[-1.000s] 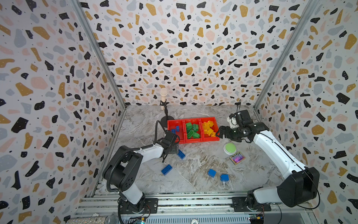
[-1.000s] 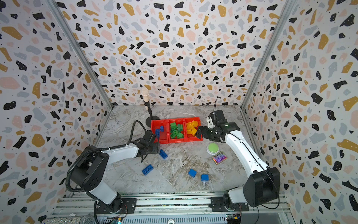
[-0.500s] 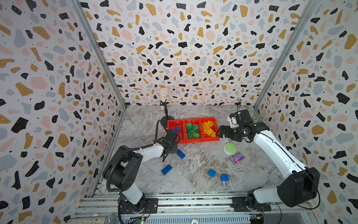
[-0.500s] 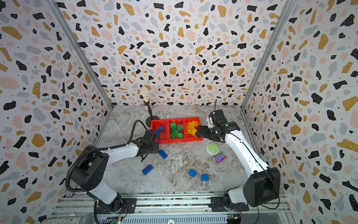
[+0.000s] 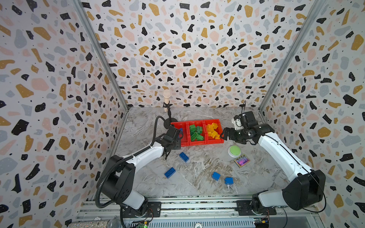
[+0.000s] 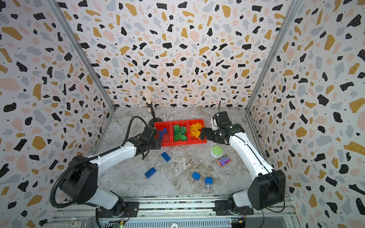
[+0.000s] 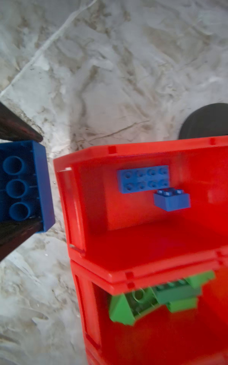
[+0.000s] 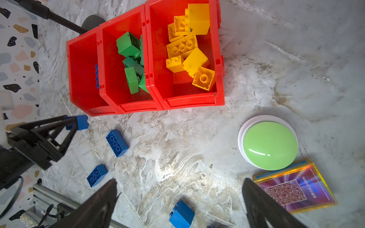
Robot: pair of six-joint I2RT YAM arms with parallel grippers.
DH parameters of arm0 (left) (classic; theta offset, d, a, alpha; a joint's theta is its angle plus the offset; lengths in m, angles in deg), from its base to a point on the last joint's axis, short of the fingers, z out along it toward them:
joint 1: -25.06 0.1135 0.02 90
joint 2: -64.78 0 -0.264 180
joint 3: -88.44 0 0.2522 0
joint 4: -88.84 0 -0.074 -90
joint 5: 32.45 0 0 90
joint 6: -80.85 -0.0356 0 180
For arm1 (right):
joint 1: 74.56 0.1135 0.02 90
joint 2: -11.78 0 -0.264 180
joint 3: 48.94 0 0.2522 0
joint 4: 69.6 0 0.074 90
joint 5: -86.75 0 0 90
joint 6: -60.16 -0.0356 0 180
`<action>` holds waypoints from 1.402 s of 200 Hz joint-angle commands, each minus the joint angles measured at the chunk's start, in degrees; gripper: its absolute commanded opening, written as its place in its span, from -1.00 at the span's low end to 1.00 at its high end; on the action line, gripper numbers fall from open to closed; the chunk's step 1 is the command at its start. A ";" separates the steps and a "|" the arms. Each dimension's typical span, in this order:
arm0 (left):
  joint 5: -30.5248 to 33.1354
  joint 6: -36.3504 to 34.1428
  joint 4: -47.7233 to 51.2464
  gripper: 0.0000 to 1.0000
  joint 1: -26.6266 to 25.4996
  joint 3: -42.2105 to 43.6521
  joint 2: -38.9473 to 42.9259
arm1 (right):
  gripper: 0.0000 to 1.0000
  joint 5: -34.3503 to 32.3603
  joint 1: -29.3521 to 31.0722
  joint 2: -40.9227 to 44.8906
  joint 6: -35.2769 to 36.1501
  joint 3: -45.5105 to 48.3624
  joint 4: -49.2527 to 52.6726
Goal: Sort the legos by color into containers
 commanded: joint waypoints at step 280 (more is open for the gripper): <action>-0.03 4.19 6.21 0.63 1.78 -18.07 -10.51 | 0.41 5.69 8.46 -3.71 -2.38 -0.71 -7.53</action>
